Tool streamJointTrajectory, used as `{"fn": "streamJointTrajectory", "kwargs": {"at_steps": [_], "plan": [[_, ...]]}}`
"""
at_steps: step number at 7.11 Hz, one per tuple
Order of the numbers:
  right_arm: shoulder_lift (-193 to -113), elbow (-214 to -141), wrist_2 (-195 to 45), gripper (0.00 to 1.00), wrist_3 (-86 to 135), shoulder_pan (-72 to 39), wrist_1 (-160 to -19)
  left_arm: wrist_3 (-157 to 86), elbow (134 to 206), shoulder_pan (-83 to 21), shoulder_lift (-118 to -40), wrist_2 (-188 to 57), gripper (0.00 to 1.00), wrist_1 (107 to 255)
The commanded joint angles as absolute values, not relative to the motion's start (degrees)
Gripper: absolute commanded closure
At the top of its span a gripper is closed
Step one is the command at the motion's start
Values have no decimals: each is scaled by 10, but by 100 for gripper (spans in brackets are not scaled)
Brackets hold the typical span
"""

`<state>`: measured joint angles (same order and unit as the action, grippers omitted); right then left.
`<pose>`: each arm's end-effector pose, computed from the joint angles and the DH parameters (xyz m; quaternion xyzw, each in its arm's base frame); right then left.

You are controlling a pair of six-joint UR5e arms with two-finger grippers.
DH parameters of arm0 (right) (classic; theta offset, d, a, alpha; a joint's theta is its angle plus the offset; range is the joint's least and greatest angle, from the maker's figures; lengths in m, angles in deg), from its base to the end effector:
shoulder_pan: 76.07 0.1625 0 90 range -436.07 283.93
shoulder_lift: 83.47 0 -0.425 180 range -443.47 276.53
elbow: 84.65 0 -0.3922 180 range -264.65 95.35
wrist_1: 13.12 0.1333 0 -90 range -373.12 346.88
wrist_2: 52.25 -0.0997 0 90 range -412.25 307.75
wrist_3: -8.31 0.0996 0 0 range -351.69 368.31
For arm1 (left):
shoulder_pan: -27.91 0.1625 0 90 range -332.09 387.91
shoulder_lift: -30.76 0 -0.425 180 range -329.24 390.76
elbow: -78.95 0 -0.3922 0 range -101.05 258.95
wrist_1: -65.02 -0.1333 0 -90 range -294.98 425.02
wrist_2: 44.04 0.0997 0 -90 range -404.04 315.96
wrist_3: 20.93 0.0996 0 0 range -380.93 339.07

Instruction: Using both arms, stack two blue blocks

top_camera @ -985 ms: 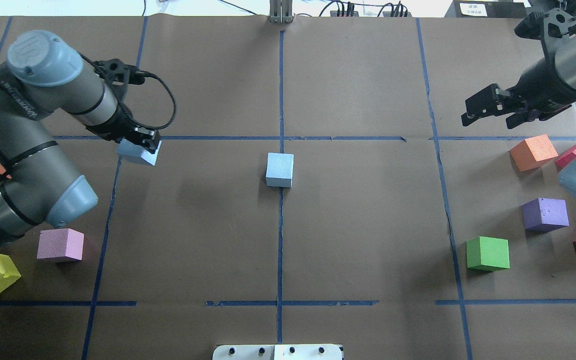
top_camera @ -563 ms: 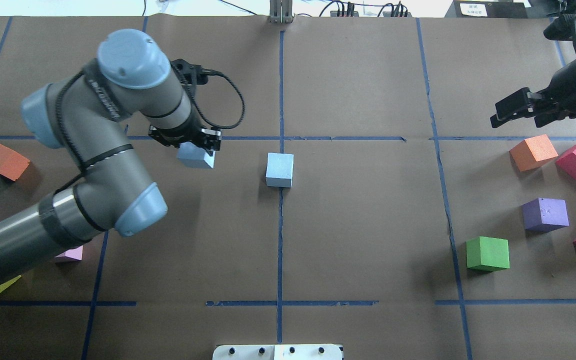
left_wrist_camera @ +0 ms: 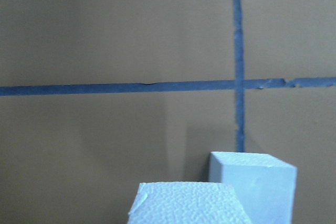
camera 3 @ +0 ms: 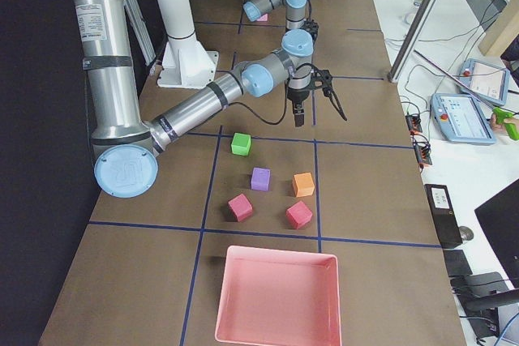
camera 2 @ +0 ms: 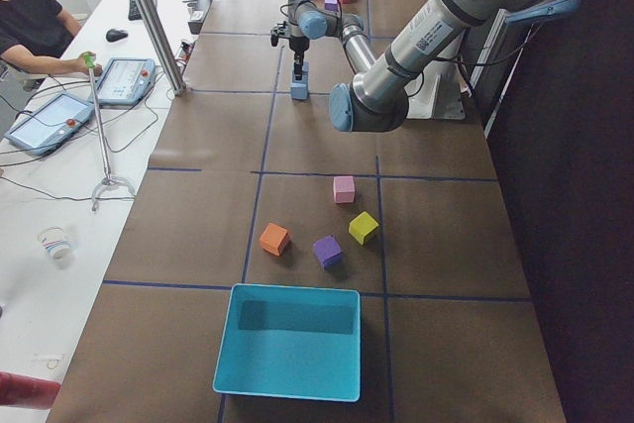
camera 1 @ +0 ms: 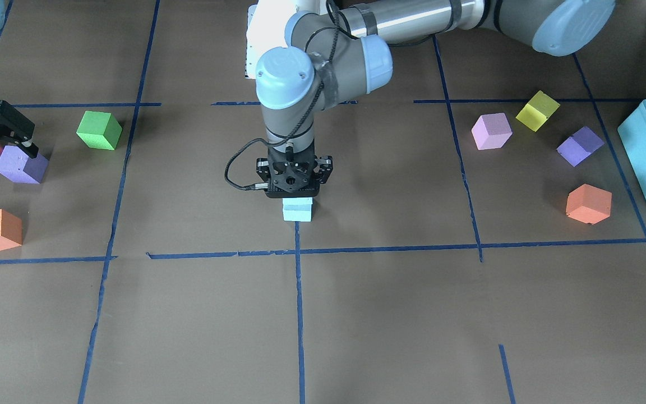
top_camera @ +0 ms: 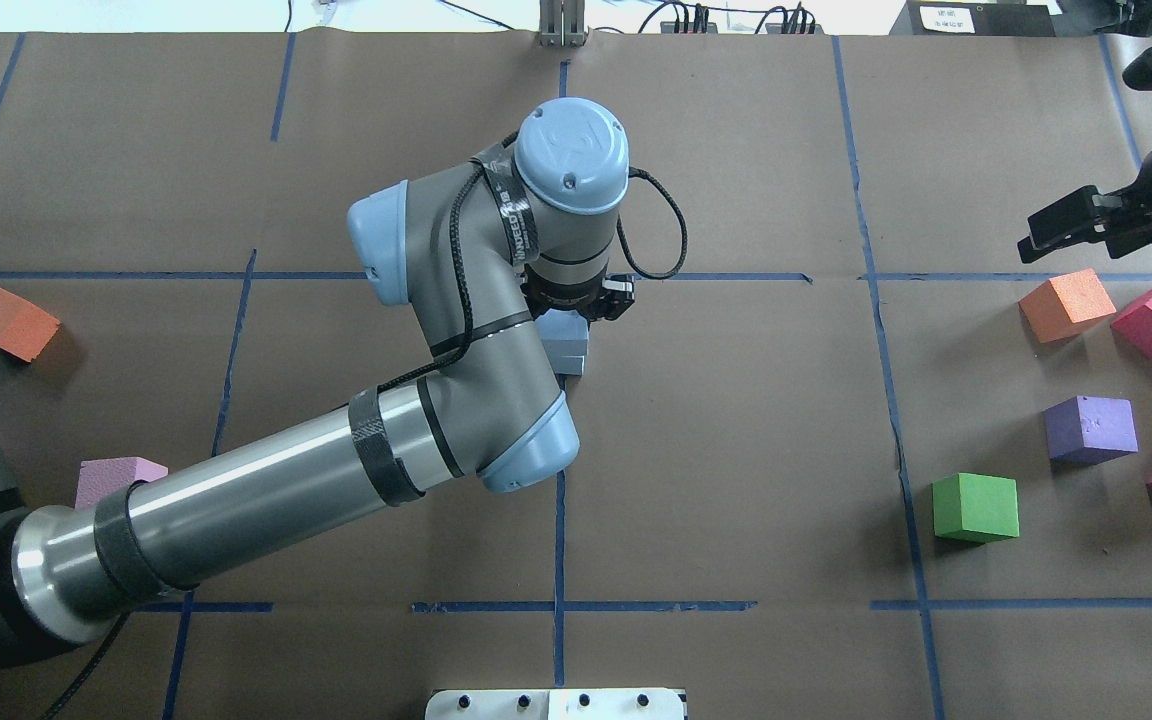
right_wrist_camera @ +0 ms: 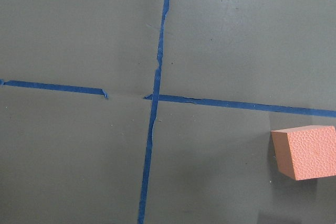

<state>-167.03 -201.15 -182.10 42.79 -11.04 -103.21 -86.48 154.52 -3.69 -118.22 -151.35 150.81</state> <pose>-0.1490 -0.4845 0.3817 0.0688 -0.4157 -0.0213 0.9067 0.6111 -0.4977 0.1143 0.0355 0.3673 -0.0061 0.9294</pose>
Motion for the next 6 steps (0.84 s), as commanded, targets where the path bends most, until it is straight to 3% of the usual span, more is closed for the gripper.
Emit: {"fn": "streamJointTrajectory", "kwargs": {"at_steps": [1,6], "plan": [[-1671,-2010,-1821,0,429,-110,-1032,-866,1538,-29,-1186,-1503,93,1508],[-1671,-2010,-1821,0,429,-111,-1032,-852,1537,-32,-1186,-1479,93,1511]]}}
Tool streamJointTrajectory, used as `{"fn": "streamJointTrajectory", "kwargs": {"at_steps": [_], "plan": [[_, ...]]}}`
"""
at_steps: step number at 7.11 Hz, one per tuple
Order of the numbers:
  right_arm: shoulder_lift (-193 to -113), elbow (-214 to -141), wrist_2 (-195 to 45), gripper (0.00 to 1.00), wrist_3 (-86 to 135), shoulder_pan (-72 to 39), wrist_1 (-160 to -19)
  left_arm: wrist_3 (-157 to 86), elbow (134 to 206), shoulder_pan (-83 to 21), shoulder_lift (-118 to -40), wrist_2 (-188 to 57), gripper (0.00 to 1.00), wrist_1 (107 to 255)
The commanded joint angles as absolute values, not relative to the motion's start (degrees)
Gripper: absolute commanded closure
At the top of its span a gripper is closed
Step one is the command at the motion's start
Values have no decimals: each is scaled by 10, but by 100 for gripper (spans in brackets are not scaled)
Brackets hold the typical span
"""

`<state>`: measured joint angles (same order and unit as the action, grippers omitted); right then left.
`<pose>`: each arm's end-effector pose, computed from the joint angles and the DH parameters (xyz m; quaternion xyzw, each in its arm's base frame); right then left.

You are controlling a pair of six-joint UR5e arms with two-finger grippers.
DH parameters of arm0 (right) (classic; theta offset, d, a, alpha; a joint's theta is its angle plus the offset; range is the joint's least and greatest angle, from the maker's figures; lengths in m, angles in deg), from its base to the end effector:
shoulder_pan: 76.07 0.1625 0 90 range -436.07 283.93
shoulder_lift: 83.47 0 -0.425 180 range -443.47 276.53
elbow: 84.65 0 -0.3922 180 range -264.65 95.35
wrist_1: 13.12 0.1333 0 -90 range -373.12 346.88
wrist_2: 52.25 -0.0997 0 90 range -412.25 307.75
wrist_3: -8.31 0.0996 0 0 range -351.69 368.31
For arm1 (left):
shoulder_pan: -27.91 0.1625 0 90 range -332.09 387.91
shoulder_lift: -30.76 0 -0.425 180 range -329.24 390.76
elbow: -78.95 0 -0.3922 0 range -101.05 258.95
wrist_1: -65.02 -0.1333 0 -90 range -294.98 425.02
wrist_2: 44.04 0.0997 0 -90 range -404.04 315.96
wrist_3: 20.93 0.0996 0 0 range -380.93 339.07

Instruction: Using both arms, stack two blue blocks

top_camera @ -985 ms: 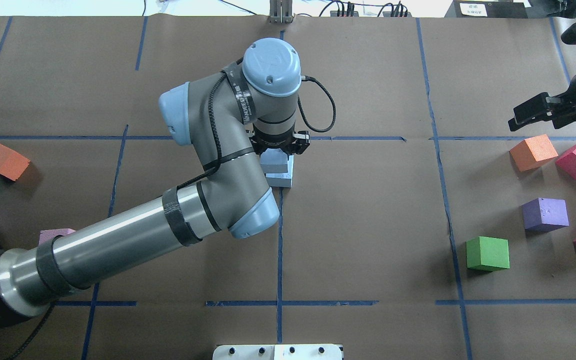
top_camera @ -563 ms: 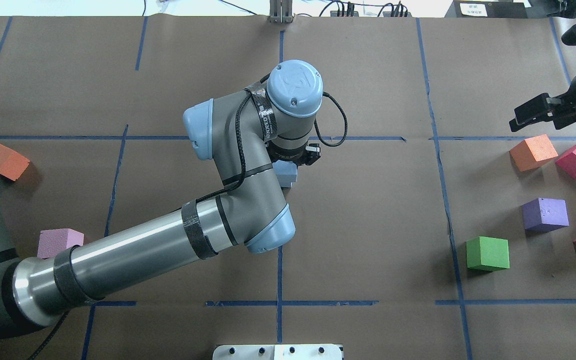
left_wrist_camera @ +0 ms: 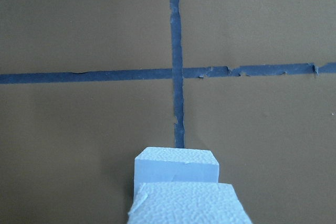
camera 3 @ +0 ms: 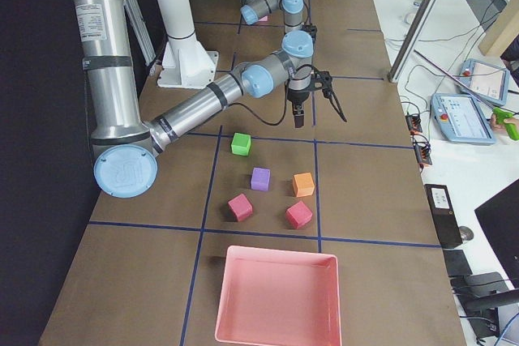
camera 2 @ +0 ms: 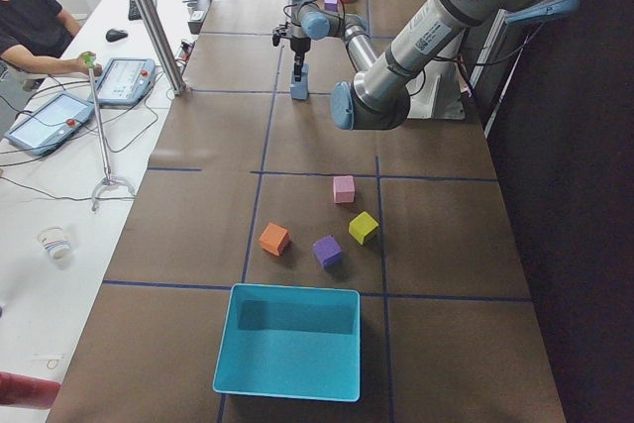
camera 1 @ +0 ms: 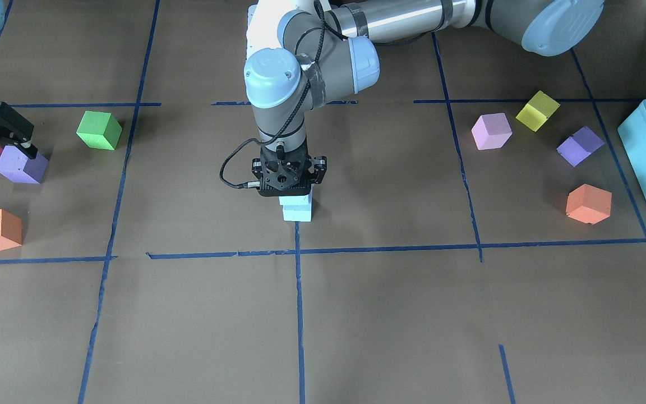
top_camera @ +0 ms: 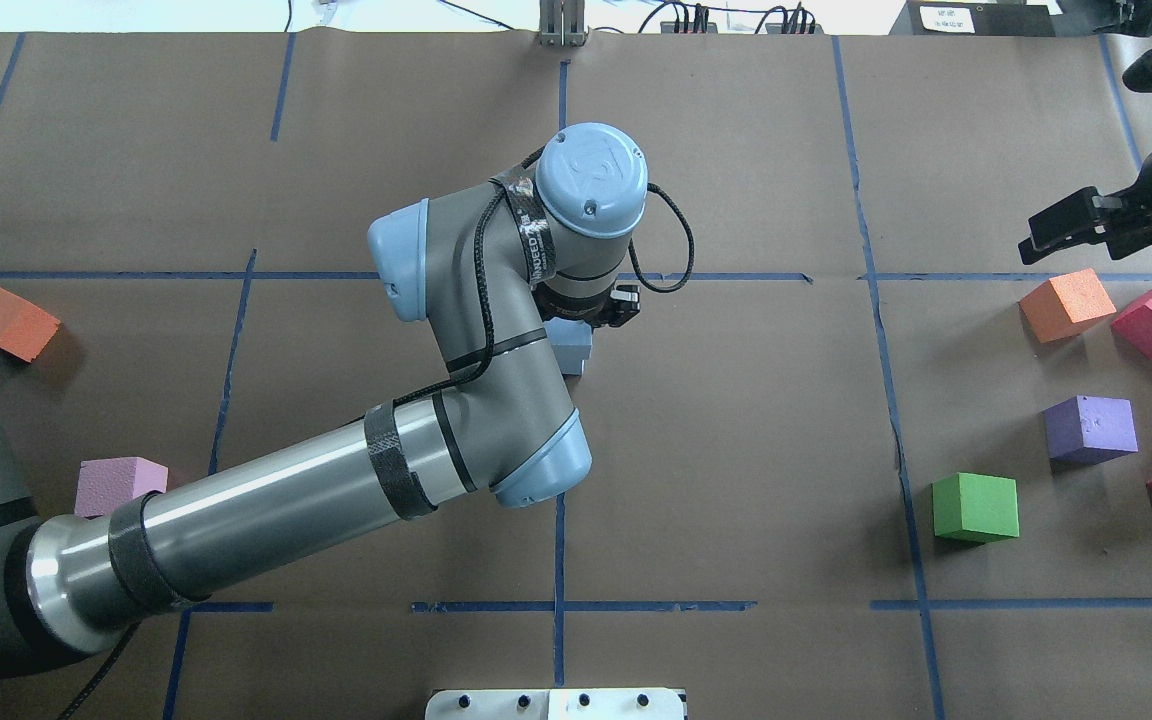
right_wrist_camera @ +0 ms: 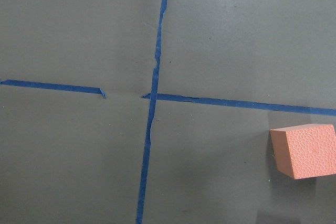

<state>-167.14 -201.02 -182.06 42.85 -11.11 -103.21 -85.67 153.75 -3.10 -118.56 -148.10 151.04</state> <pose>-0.1495 -0.4844 0.3837 0.0667 -0.4147 -0.0205 0.9073 0.6171 -0.4982 0.1159 0.0592 0.3546 -0.0048 0.9331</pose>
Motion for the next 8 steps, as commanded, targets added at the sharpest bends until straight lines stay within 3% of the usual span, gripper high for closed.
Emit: {"fn": "streamJointTrajectory", "kwargs": {"at_steps": [1,4,6,7,8], "plan": [[-1672,-2011,-1821,0,429,-111,-1032,-832,1535,-32,-1186,-1477,93,1511],[-1672,-2011,-1821,0,429,-111,-1032,-833,1528,-30,-1185,-1478,88,1512],[-1672,-2011,-1821,0,429,-111,-1032,-832,1527,-30,-1185,-1478,26,1512],[-1672,-2010,-1821,0,429,-110,-1032,-831,1527,-30,-1185,-1478,2,1516],[-1672,-2009,-1821,0,429,-111,-1032,-832,1527,-31,-1185,-1478,0,1526]]}}
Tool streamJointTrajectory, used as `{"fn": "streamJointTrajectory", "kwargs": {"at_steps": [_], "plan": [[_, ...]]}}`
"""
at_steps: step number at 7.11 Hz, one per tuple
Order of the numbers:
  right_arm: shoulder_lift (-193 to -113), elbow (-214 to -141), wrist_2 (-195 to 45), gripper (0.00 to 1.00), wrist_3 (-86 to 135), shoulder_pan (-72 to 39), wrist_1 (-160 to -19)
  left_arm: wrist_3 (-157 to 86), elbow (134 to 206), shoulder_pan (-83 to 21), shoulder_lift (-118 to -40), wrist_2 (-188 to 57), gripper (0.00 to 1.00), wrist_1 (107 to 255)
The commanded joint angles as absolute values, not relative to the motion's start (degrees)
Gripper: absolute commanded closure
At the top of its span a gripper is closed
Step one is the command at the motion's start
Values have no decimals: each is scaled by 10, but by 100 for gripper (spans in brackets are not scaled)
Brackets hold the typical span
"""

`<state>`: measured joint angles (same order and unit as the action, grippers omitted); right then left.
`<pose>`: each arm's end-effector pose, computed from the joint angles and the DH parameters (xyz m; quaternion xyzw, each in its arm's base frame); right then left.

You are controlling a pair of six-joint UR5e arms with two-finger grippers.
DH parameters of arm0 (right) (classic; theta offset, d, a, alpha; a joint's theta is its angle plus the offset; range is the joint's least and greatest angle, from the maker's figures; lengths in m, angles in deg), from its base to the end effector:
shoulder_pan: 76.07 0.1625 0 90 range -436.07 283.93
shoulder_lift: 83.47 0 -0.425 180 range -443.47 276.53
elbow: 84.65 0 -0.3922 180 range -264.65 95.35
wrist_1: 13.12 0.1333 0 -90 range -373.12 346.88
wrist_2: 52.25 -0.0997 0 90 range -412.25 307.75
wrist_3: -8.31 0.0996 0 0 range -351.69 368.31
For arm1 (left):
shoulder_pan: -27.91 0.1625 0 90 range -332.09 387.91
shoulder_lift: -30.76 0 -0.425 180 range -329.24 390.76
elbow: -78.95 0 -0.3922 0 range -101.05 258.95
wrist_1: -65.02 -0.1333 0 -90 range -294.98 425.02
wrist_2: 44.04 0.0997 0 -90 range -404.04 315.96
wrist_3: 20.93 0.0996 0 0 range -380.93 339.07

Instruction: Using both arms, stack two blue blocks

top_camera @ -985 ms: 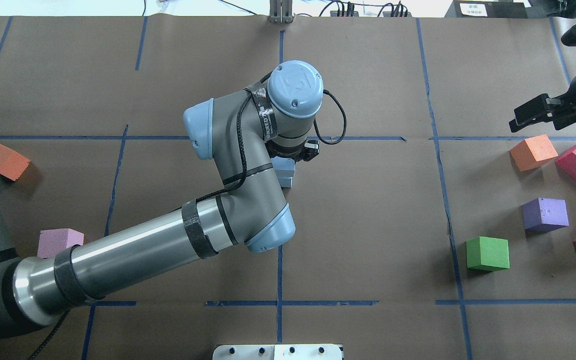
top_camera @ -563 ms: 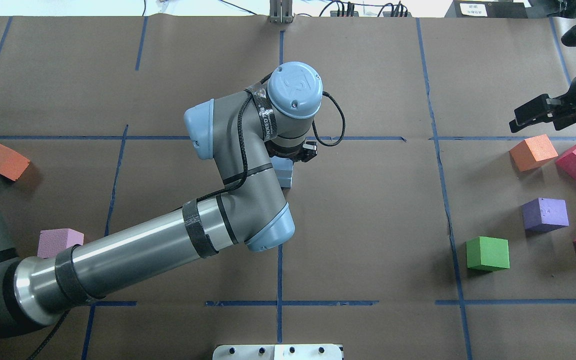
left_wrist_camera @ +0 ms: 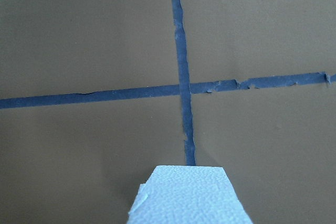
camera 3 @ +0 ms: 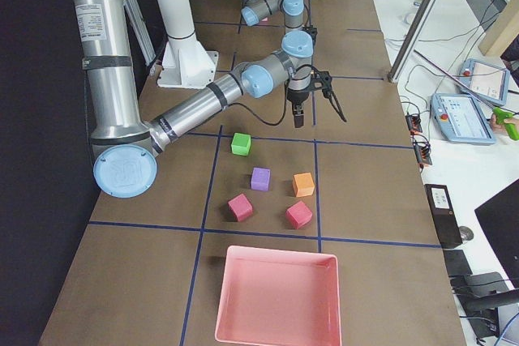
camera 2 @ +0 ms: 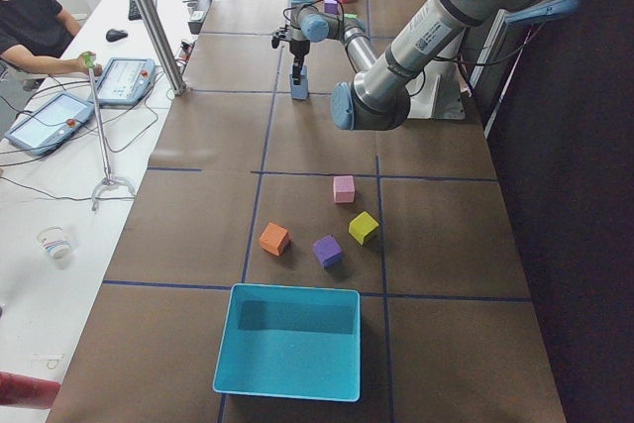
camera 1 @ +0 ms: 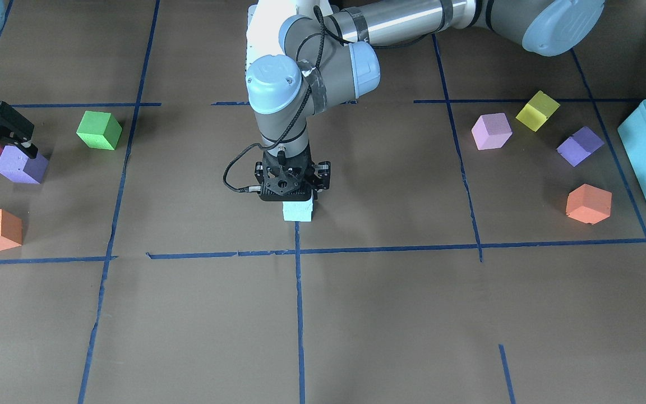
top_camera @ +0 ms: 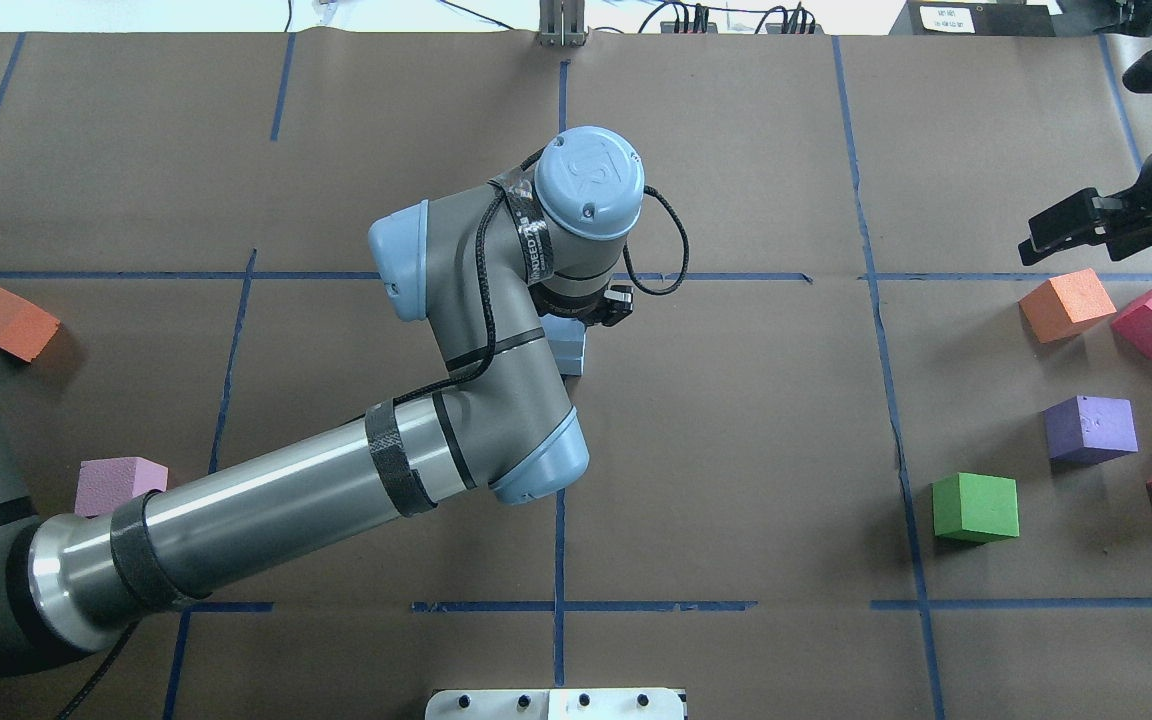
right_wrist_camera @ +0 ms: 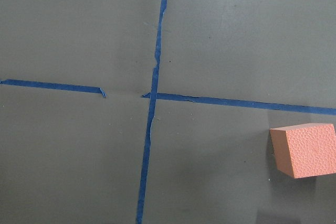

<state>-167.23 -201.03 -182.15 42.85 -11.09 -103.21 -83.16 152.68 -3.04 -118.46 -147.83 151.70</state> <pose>-0.1493 -0.4840 0.3844 0.0658 -0.4150 -0.0204 0.9072 0.6218 -0.5006 0.1237 0.0666 0.3487 0.0148 0.9348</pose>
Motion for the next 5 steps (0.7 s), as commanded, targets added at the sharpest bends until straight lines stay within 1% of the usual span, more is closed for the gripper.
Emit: {"fn": "streamJointTrajectory", "kwargs": {"at_steps": [1,2,3,5], "plan": [[-1672,-2008,-1821,0,429,-111,-1032,-832,1528,-32,-1185,-1478,0,1533],[-1671,-2005,-1821,0,429,-111,-1031,-832,1532,-33,-1186,-1477,0,1533],[-1671,-2005,-1821,0,429,-111,-1031,-832,1555,-39,-1185,-1476,0,1527],[-1671,-2004,-1821,0,429,-112,-1031,-832,1636,-64,-1157,-1467,0,1512]]}}
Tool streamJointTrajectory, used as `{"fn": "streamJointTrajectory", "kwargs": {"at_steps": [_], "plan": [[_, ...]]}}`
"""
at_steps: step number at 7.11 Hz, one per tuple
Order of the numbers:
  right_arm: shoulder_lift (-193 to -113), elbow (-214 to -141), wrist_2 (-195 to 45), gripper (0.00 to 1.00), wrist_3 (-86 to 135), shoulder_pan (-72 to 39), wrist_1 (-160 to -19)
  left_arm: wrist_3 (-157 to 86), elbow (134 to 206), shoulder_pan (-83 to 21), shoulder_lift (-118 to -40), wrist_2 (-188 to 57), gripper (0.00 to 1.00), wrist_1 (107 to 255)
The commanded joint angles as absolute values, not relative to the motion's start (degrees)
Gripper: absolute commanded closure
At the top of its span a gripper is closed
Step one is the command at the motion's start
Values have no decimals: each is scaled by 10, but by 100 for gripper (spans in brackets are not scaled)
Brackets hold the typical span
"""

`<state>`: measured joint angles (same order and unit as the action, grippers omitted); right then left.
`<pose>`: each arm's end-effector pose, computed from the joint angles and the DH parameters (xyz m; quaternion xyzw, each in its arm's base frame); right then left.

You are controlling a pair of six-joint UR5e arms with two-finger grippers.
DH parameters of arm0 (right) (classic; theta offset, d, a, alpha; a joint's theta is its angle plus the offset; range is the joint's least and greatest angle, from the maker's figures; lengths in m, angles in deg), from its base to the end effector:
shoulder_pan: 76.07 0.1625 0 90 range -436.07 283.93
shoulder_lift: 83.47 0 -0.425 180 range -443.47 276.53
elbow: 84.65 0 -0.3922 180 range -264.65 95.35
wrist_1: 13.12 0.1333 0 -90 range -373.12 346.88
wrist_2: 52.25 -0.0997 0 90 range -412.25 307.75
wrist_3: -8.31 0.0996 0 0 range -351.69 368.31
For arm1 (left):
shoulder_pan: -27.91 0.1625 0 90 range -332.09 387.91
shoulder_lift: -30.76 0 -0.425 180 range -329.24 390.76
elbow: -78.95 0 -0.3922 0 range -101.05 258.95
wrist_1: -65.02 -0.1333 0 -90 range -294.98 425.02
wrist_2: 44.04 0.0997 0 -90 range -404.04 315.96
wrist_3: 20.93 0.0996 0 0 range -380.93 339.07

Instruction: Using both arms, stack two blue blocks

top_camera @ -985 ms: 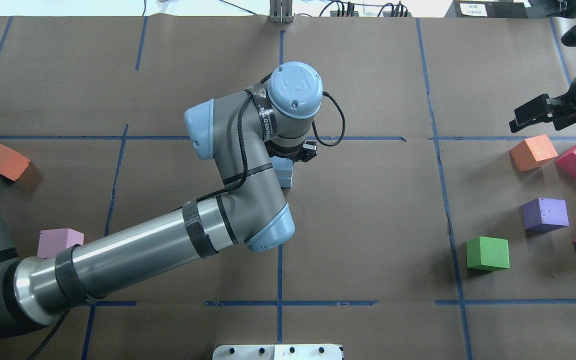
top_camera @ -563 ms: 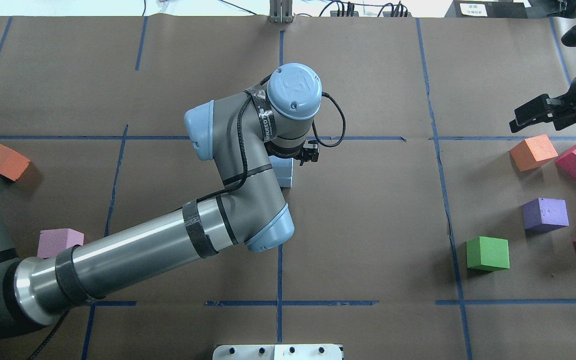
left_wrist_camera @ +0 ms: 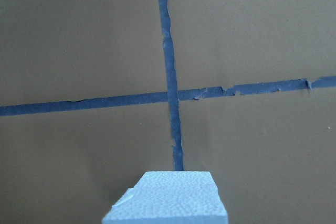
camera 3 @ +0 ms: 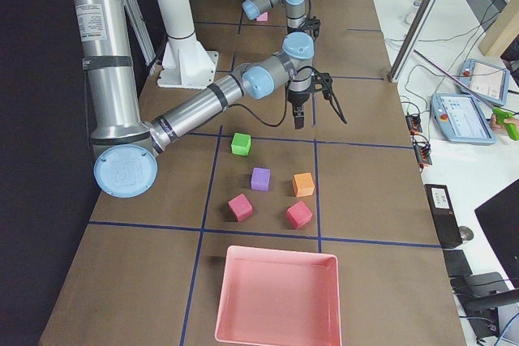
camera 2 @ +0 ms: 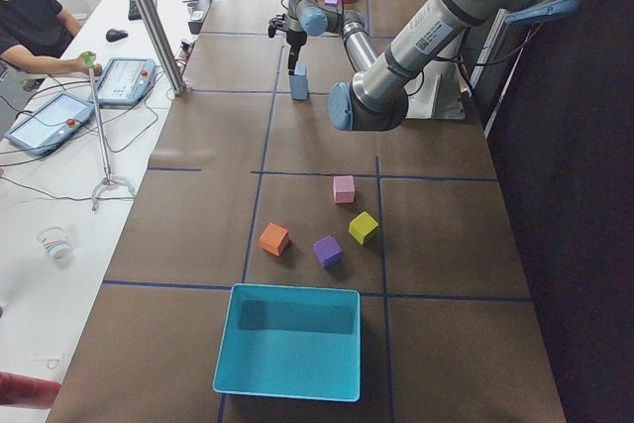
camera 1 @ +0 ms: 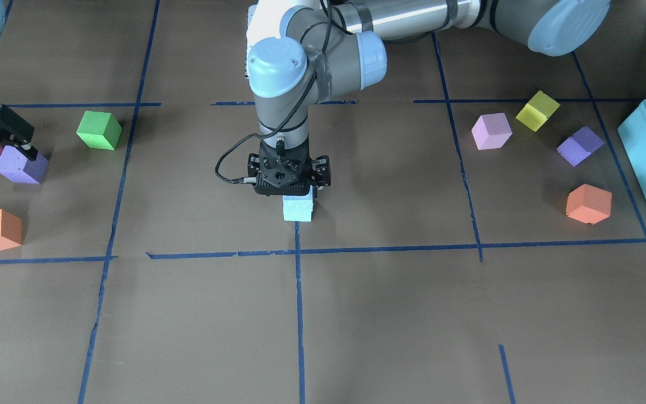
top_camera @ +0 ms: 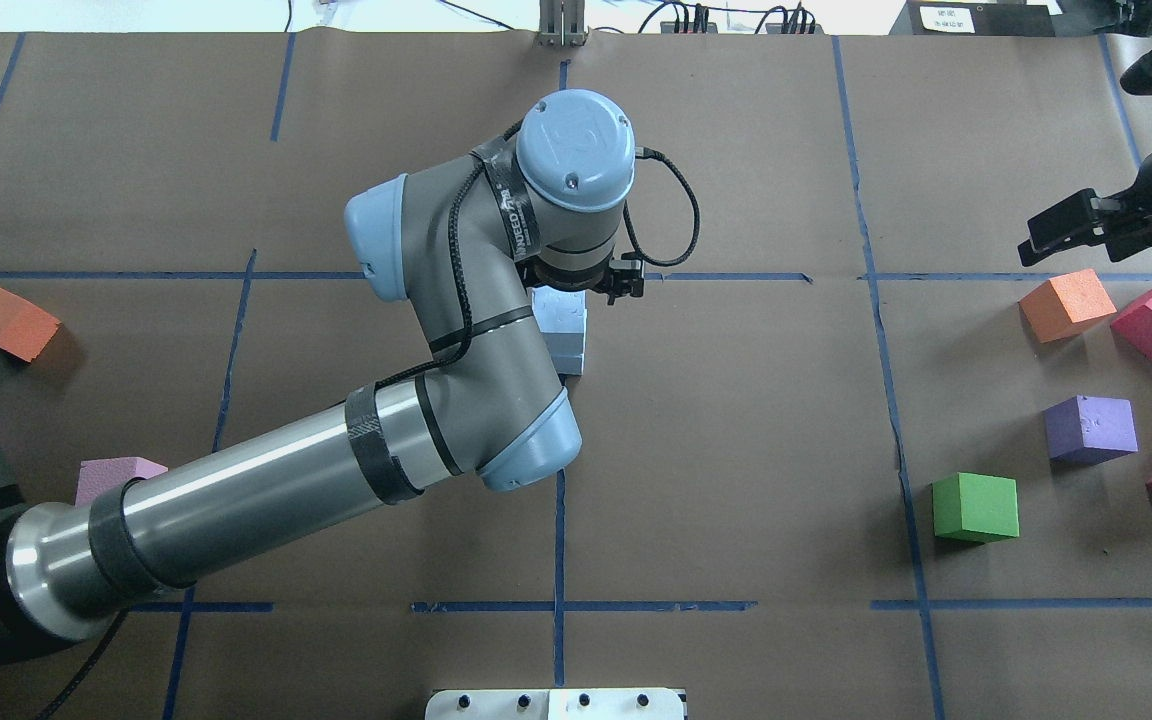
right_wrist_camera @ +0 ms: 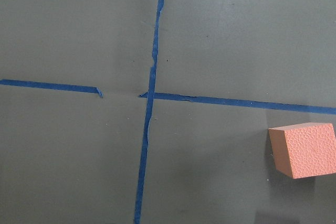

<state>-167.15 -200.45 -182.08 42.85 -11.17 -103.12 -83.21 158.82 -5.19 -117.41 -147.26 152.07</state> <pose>-0.1509 -0.4859 0.3882 0.0629 -0.4133 -0.0196 0.9082 0.5783 -0.5089 0.0928 0.1011 0.3823 0.0010 0.9185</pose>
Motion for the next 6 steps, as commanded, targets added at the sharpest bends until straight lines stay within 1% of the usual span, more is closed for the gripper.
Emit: {"fn": "streamJointTrajectory", "kwargs": {"at_steps": [1,2,3,4,5,6], "plan": [[-1671,-2004,-1821,0,429,-111,-1031,-832,1678,-71,-1142,-1464,0,1502],[-1671,-2001,-1821,0,428,-111,-1031,-831,1730,-84,-1121,-1466,0,1487],[-1671,-2001,-1820,0,428,-111,-1032,-823,1789,-101,-1079,-1470,0,1458],[-1671,-1997,-1819,0,422,-95,-1036,-760,1838,-132,-1031,-1503,0,1444],[-1671,-1987,-1824,0,379,-68,-1040,-701,1876,-187,-966,-1577,0,1445],[-1680,-1969,-1827,0,336,-36,-1040,-605,1909,-242,-885,-1646,0,1451]]}}
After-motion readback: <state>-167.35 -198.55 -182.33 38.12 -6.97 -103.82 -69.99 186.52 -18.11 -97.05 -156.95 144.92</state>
